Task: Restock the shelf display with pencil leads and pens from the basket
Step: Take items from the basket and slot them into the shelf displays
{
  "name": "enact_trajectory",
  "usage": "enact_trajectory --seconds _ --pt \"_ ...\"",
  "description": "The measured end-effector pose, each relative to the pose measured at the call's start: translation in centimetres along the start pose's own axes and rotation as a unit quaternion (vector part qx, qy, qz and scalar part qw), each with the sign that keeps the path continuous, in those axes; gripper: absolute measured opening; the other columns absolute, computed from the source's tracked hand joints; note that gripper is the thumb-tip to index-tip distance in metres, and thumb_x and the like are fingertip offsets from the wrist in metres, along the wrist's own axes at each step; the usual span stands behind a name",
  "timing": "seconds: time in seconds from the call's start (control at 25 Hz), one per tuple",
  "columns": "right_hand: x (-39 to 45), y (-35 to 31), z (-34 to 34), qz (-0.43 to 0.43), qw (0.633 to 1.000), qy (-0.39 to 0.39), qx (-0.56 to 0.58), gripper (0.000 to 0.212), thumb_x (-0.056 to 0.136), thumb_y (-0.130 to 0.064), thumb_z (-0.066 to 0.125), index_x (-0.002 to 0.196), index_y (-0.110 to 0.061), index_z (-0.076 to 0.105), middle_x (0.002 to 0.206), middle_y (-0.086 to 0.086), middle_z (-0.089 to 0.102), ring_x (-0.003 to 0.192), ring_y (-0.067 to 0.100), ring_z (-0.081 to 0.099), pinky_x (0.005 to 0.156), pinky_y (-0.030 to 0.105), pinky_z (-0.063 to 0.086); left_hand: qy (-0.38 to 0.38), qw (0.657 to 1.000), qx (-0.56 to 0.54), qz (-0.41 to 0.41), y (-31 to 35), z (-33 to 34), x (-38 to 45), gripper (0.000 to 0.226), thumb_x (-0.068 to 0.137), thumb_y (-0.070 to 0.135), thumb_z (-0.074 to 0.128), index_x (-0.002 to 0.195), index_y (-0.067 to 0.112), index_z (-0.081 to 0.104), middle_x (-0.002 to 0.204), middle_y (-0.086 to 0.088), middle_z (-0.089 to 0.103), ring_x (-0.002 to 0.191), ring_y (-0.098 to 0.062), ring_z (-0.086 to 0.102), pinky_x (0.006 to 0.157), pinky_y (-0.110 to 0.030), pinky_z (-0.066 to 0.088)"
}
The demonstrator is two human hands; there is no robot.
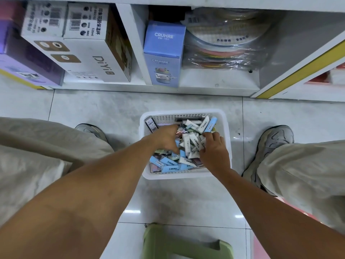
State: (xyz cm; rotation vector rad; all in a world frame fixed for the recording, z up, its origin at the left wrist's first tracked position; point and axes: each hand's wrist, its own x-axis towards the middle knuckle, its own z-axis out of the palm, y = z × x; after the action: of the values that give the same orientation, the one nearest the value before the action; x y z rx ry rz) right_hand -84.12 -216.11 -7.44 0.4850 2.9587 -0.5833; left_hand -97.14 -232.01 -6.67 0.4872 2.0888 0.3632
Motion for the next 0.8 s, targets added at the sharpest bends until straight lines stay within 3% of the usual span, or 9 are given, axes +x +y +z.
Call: enact_trajectory --seconds 0.08,0.16,0.32,0.44,0.64,0.8 --pt "-0.1 0.0 -0.1 0.000 1.000 -0.004 0.000 0.046 0.067 0.007 0.062 0.113 0.004 0.063 0.103 0.023 0.062 0.084 0.037 0.057 0.061 0.041 0.051 0.001 1.000 0.023 0.010 -0.1 0.7 -0.4 0.095 0.063 0.031 0.090 0.141 0.012 0.040 0.129 -0.007 0.059 0.113 -0.025 0.057 0.093 -0.037 0.050" --pt "-0.1 0.0 -0.1 0.002 1.000 -0.006 0.003 0.045 0.068 0.007 0.063 0.113 0.004 0.063 0.105 0.024 0.062 0.085 0.038 0.057 0.061 0.041 0.051 0.000 0.999 0.036 0.017 0.1 1.1 -0.5 0.083 0.064 0.032 0.090 0.131 0.012 0.046 0.122 -0.007 0.061 0.106 -0.024 0.058 0.090 -0.038 0.052" --pt "-0.2 0.1 -0.1 0.000 1.000 -0.018 -0.005 0.046 0.072 0.007 0.060 0.117 0.003 0.062 0.111 0.023 0.061 0.089 0.036 0.057 0.063 0.040 0.054 -0.001 0.998 -0.061 0.000 -0.2 1.1 -0.8 0.080 0.062 0.025 0.091 0.130 0.014 0.050 0.118 0.000 0.062 0.107 -0.022 0.059 0.086 -0.029 0.048" --pt "0.1 0.4 -0.4 0.008 0.999 -0.040 0.003 0.048 0.073 0.005 0.059 0.121 0.000 0.060 0.116 0.020 0.059 0.094 0.034 0.055 0.065 0.040 0.053 -0.024 0.990 -0.136 -0.016 -0.7 0.4 -1.2 0.074 0.060 0.024 0.092 0.124 0.014 0.056 0.117 -0.002 0.066 0.105 -0.022 0.063 0.091 -0.036 0.053" --pt "0.6 0.5 -1.2 0.021 0.996 -0.085 0.032 0.052 0.075 0.003 0.058 0.127 -0.005 0.054 0.119 0.016 0.054 0.101 0.033 0.054 0.076 0.043 0.052 -0.022 0.963 -0.263 -0.054 -1.1 -1.8 -2.1 0.053 0.057 0.009 0.093 0.103 0.011 0.068 0.097 -0.006 0.076 0.087 -0.024 0.073 0.079 -0.044 0.061" --pt "0.9 0.4 -1.9 0.035 0.992 -0.097 0.067 0.045 0.082 0.003 0.056 0.126 -0.007 0.052 0.117 0.013 0.054 0.099 0.032 0.057 0.072 0.041 0.051 -0.010 0.950 -0.306 -0.059 -1.1 -2.3 -3.0 0.041 0.058 0.000 0.089 0.095 0.009 0.074 0.087 -0.007 0.077 0.078 -0.023 0.075 0.072 -0.046 0.062"
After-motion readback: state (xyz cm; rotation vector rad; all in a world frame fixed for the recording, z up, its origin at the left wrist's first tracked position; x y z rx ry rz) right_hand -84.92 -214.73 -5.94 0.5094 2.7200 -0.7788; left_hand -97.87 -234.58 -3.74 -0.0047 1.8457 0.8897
